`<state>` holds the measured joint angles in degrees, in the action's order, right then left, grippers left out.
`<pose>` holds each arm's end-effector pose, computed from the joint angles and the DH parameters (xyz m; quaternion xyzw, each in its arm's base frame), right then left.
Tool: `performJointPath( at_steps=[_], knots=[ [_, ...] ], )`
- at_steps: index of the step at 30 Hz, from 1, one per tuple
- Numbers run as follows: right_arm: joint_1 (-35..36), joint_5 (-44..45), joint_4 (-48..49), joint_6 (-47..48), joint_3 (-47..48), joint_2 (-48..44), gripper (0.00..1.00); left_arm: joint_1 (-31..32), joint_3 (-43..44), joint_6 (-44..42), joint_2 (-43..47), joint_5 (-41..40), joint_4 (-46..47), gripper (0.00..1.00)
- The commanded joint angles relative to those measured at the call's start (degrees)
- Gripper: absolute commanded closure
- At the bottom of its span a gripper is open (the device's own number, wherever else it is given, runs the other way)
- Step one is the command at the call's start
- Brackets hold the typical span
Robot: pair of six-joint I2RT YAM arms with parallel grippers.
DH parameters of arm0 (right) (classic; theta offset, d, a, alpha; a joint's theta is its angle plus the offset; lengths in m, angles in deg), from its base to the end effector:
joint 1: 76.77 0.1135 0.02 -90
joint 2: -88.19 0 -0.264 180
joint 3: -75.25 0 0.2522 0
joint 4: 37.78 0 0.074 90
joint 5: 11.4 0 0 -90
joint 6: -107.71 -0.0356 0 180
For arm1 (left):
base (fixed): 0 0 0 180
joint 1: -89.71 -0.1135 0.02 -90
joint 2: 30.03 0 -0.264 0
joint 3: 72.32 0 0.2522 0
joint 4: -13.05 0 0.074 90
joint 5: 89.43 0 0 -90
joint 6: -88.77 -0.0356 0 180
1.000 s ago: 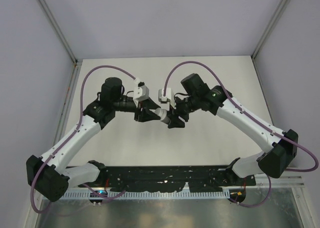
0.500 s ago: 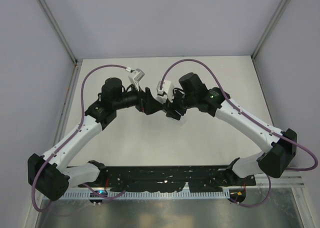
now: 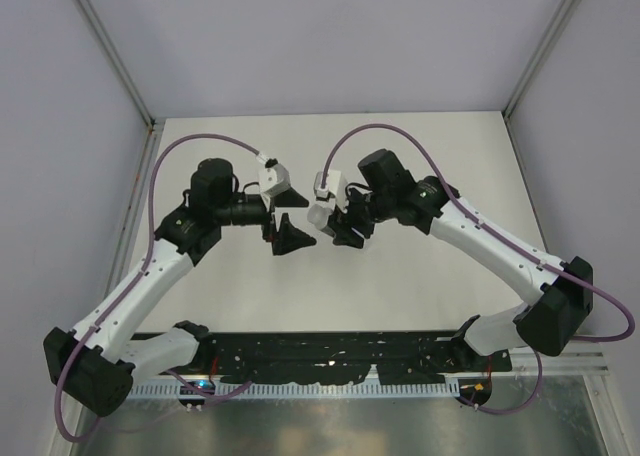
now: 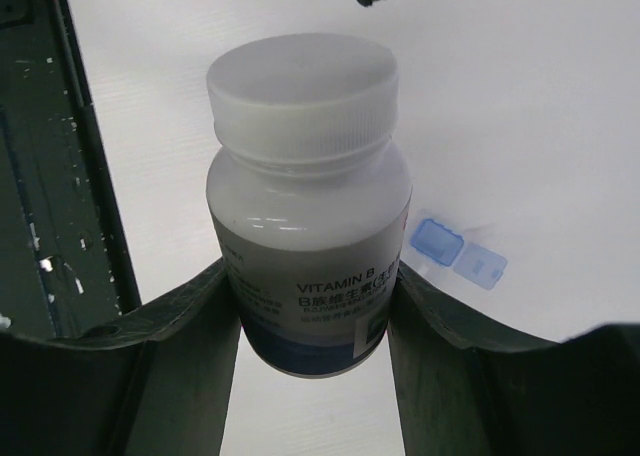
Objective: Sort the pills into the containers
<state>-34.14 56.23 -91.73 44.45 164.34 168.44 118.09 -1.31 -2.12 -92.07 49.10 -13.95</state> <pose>0.2115 0.2131 0.3367 -0.5769 0.7034 0.2293 0.3462 0.1968 -0.1367 0.3558 0.4200 0.6527 -0.4503 0.4413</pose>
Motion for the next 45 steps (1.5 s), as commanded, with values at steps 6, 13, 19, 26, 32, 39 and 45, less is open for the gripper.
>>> performJointPath(
  at_steps=[6, 13, 19, 26, 32, 39, 45],
  knots=[
    [0.2, -16.0, -7.4, 6.9, 3.4, -1.4, 0.94, 0.2, 0.2, -24.5, 0.3, 12.4, -4.4, 0.02],
    [0.1, -17.0, -8.8, 7.4, 3.9, -0.7, 0.94, 1.9, -0.3, -21.6, -1.3, 12.8, -0.7, 0.18],
    [0.2, -15.8, -8.3, 6.8, 4.0, -0.2, 0.94, 2.3, -0.7, -17.5, -2.5, 12.6, 1.4, 0.47],
    [0.1, -6.1, -2.3, 2.5, 2.4, -1.1, 0.94, 2.3, -2.7, 0.4, -1.9, 2.7, 10.8, 1.0],
    [0.2, 5.7, 3.2, -2.2, 2.3, -0.7, 0.94, 2.2, 0.4, 23.0, -3.4, -17.7, 6.6, 1.0],
    [0.3, 10.2, 4.9, -4.3, 2.5, 1.0, 0.94, 2.1, 4.3, 31.8, -6.9, -18.8, 0.2, 0.55],
    [0.3, 7.6, 4.5, -3.4, 0.7, -0.6, 0.94, 1.4, 3.4, 24.7, -5.7, -13.3, 2.7, 0.01]
  ],
)
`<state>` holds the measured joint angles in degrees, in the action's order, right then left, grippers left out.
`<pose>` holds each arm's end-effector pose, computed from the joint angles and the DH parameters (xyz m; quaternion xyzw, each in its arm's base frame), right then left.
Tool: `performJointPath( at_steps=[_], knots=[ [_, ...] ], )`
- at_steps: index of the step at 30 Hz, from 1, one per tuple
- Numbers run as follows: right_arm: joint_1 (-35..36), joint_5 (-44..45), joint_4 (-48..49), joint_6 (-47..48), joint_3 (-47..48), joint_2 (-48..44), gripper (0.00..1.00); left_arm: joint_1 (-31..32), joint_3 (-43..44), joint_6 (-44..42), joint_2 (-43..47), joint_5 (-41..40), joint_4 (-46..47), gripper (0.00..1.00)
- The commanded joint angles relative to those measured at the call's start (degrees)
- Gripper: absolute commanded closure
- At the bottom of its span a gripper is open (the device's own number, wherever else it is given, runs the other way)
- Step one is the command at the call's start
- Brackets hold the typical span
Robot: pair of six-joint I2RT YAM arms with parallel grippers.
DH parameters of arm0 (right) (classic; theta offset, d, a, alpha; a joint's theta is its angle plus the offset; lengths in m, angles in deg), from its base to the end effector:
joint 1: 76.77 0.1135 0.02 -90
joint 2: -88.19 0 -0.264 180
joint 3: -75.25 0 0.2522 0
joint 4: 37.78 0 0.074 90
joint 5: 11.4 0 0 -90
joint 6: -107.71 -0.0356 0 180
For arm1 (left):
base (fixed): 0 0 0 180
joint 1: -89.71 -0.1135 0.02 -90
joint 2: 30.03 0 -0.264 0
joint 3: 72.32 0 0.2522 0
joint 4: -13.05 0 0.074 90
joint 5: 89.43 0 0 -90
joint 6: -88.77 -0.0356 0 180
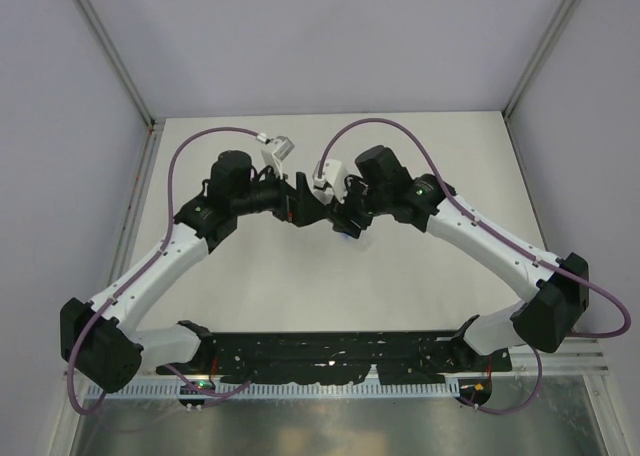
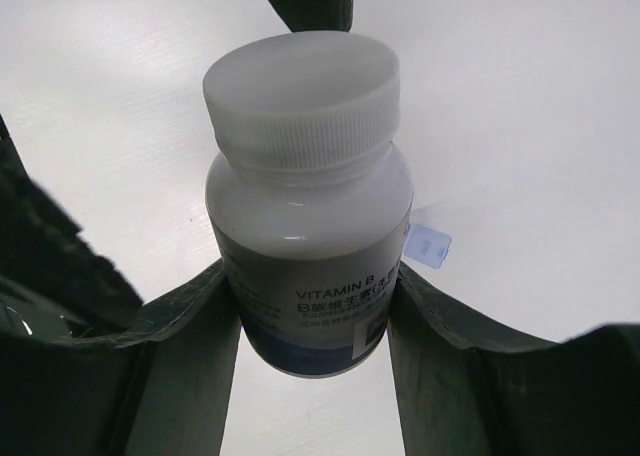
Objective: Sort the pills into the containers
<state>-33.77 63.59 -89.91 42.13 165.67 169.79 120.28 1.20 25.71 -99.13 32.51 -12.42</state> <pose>0.2201 0.2178 0.3390 -0.5482 0.7285 0.1818 0.3684 0.2268 -0.1558 0.3421 0.1808 0.7872 -0.4606 0.3680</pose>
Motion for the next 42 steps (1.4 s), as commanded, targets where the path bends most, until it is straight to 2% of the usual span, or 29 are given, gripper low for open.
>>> performJointPath(
  at_steps=[1, 5, 12, 15, 19, 23, 26, 33, 35, 38, 41, 42],
  knots=[
    [0.0, -0.4, 2.6, -0.7, -0.9, -2.2, 0.94, -1.2, 0.9, -5.1, 1.8, 4.5, 1.2, 0.0],
    [0.0, -3.1, 1.6, 0.9, -1.5, -3.2, 0.94, -3.2, 0.8, -15.7, 3.8, 11.8, -0.4, 0.0],
    [0.0, -12.3, -2.6, 4.6, -1.0, -3.5, 0.94, -3.7, 0.8, -47.8, 7.9, 23.1, -12.3, 0.0],
    [0.0, -17.6, -5.6, 6.3, 0.4, -3.0, 0.94, -3.6, -0.2, -54.7, 8.7, 27.0, -13.4, 0.0],
    [-0.1, -21.6, -8.6, 8.3, 1.8, -2.3, 0.94, -3.3, -0.9, -54.7, 7.7, 29.0, -10.9, 0.01],
    [0.0, -23.0, -9.6, 8.9, 2.4, -2.1, 0.94, -2.4, -1.1, -53.5, 6.1, 29.9, -9.2, 0.07],
    [0.0, -23.2, -9.9, 9.0, 2.7, -1.9, 0.94, -1.0, -1.2, -52.5, 4.9, 29.8, -8.4, 0.14],
    [0.0, -23.2, -9.9, 9.0, 2.6, -1.4, 0.94, -0.5, -2.1, -47.2, 4.3, 29.5, -4.0, 0.37],
    [0.0, -23.1, -9.6, 9.0, 2.4, -1.4, 0.94, -0.5, -2.3, -45.8, 4.3, 29.6, -3.1, 0.47],
    [0.0, -21.7, -8.6, 8.2, 2.0, -1.3, 0.94, -0.5, -2.9, -41.1, 4.1, 27.9, -0.2, 0.73],
    [0.0, -17.7, -6.5, 6.1, 1.2, -1.6, 0.94, -0.5, -3.7, -30.7, 3.6, 20.7, 5.2, 0.97],
    [-0.2, -16.6, -5.0, 5.0, 0.9, -1.8, 0.94, -0.5, -3.7, -27.3, 3.4, 17.1, 6.7, 1.0]
  ],
)
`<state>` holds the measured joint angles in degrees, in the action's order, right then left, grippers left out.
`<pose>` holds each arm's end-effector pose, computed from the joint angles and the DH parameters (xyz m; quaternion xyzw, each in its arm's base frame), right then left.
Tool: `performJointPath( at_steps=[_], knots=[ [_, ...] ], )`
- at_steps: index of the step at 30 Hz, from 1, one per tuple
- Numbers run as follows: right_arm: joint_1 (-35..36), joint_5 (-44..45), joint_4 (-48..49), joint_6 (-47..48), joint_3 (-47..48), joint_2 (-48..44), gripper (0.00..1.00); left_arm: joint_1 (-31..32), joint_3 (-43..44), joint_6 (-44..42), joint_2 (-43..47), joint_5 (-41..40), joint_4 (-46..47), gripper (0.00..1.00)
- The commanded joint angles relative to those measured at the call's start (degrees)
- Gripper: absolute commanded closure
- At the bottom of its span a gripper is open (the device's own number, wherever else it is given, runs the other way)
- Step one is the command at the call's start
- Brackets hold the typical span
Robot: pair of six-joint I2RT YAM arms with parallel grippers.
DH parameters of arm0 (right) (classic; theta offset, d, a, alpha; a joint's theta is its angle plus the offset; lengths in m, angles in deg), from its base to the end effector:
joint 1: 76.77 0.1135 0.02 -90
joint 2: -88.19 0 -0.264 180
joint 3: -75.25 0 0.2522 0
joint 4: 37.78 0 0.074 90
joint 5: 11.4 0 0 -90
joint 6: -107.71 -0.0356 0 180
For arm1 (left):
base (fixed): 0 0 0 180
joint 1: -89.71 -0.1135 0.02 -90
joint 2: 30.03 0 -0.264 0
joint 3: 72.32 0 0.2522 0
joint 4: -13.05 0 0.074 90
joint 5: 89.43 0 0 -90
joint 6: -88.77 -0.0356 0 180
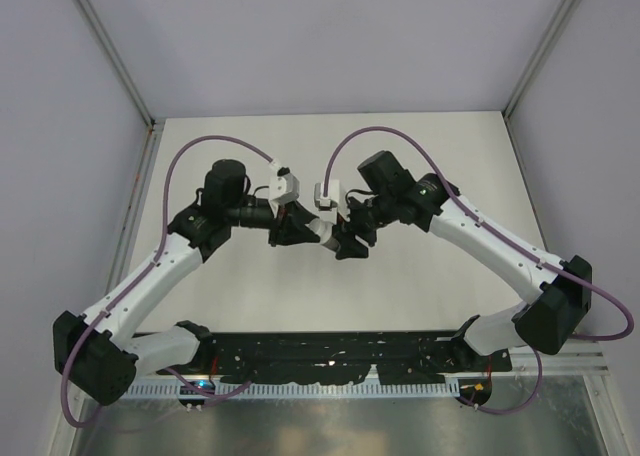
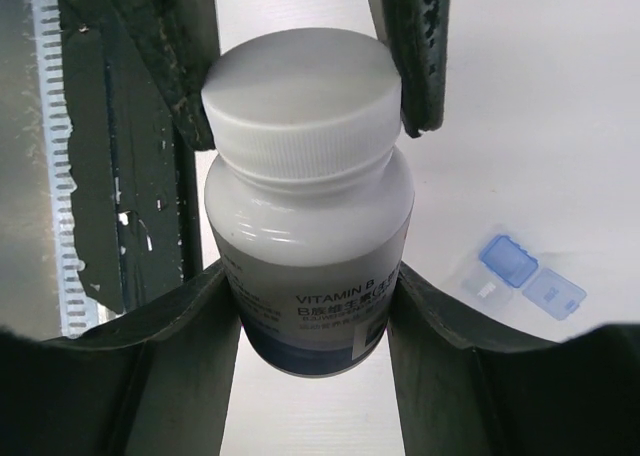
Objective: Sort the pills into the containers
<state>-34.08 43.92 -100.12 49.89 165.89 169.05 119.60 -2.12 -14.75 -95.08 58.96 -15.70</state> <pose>0.1990 0.2111 0.3350 -0.6255 0.6597 0.3091 0.2792 0.1971 -0.1482 0.3384 0.5183 0.5799 -0.4721 0.4150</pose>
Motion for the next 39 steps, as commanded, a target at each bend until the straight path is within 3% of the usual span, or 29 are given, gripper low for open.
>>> performJointPath(
  at_steps=[1, 6, 11, 12, 14, 20, 21, 28, 34, 39],
  knots=[
    [0.2, 5.4, 5.9, -3.2, 0.4, -1.1, 0.94, 0.2, -0.4, 18.9, -0.8, -12.3, 10.3, 1.0],
    [0.2, 14.3, 9.8, -6.5, 0.2, -0.8, 0.94, -0.5, -0.1, 37.4, -0.8, -24.2, 10.8, 1.0],
    [0.3, 20.2, 11.8, -8.2, -0.4, 0.0, 0.94, -0.6, 2.1, 44.8, 0.0, -31.1, 5.1, 1.0],
    [0.3, 20.9, 12.3, -8.5, -0.5, -0.1, 0.94, -0.6, 2.6, 45.3, 0.1, -31.4, 4.4, 0.96],
    [0.3, 20.5, 12.2, -8.5, -0.7, -0.1, 0.94, -0.6, 3.3, 45.6, -0.2, -29.7, 4.3, 0.83],
    [0.3, 18.1, 11.9, -8.1, -0.9, -0.4, 0.94, -0.7, 3.6, 41.5, -1.0, -24.3, 5.2, 0.07],
    [0.3, 17.7, 11.8, -7.9, -1.0, -0.4, 0.94, -0.8, 3.8, 39.7, -1.2, -23.6, 4.7, 0.01],
    [0.3, 14.6, 11.0, -6.4, -2.2, -1.6, 0.94, -1.8, 2.4, 23.7, 0.9, -15.9, 2.3, 0.0],
    [0.3, 5.5, 7.2, -3.2, -1.0, -1.3, 0.94, -1.9, 0.3, -2.2, 4.8, -5.0, -2.0, 0.0],
    [0.3, -2.7, 1.9, 0.3, 0.7, -0.4, 0.94, -1.8, -0.3, -9.3, 4.9, 1.2, -3.3, 0.03]
  ],
)
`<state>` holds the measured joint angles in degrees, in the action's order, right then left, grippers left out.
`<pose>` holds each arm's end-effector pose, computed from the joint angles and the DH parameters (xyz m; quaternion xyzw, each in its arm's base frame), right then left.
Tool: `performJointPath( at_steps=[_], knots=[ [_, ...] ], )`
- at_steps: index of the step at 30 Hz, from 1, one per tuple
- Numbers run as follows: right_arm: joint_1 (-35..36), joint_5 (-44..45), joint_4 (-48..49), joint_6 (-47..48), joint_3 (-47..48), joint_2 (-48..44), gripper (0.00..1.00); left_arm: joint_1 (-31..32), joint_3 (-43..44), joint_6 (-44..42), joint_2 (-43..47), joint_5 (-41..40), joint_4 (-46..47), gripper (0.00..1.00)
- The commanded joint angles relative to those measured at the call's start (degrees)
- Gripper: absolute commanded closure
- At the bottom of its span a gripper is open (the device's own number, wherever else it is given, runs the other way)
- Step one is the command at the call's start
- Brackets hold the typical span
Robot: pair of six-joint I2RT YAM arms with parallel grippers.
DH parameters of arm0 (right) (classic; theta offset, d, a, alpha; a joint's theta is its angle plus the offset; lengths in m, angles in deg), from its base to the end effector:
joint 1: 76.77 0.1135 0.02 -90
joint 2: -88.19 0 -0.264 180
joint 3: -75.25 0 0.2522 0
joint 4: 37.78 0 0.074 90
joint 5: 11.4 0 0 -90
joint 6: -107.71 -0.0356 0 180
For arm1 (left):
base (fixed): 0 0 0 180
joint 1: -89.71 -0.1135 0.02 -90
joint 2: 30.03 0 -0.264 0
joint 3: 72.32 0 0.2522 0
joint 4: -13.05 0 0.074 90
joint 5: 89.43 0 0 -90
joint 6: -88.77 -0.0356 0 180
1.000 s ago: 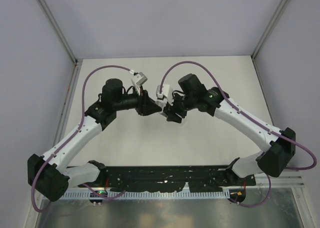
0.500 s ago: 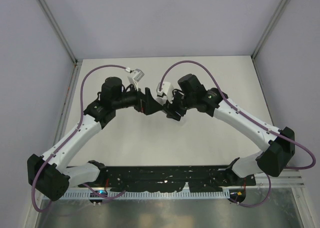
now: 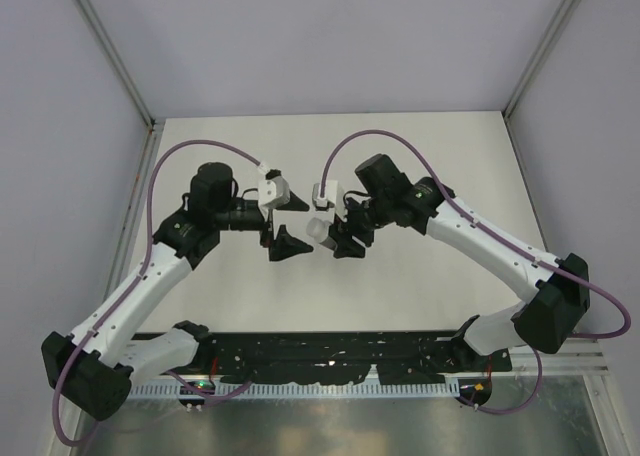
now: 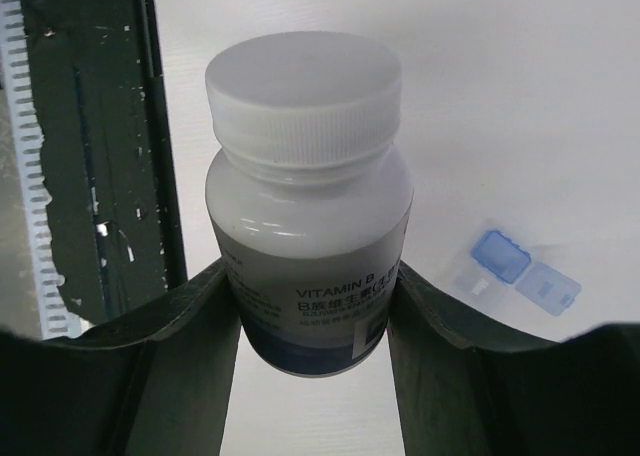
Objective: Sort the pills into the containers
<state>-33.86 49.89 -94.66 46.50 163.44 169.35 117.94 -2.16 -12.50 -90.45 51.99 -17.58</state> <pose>0.2063 0.2151 0.3248 -0.6019 0.6877 0.2720 0.3014 0.1878 -0.1324 0.3515 0.4823 0.6153 -0.4287 0.4528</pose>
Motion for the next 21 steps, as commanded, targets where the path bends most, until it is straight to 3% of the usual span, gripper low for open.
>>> performJointPath(
  at_steps=[1, 15, 18, 21],
  knots=[
    [0.1, -9.1, -4.0, 4.0, 3.4, -0.6, 0.94, -0.1, -0.2, -11.9, 0.0, 8.7, -1.2, 0.05],
    [0.1, -10.0, -5.0, 4.6, 3.7, -0.1, 0.94, 1.8, -0.4, -9.0, -3.7, 9.8, 2.3, 0.4],
    [0.0, -9.2, -4.3, 4.1, 3.5, -0.1, 0.94, 1.8, -0.8, -6.6, -3.8, 9.3, 3.8, 0.56],
    [0.1, -5.5, -2.2, 2.3, 3.0, -0.4, 0.94, 1.8, -1.5, 0.6, -4.2, 6.7, 7.7, 0.84]
  ],
)
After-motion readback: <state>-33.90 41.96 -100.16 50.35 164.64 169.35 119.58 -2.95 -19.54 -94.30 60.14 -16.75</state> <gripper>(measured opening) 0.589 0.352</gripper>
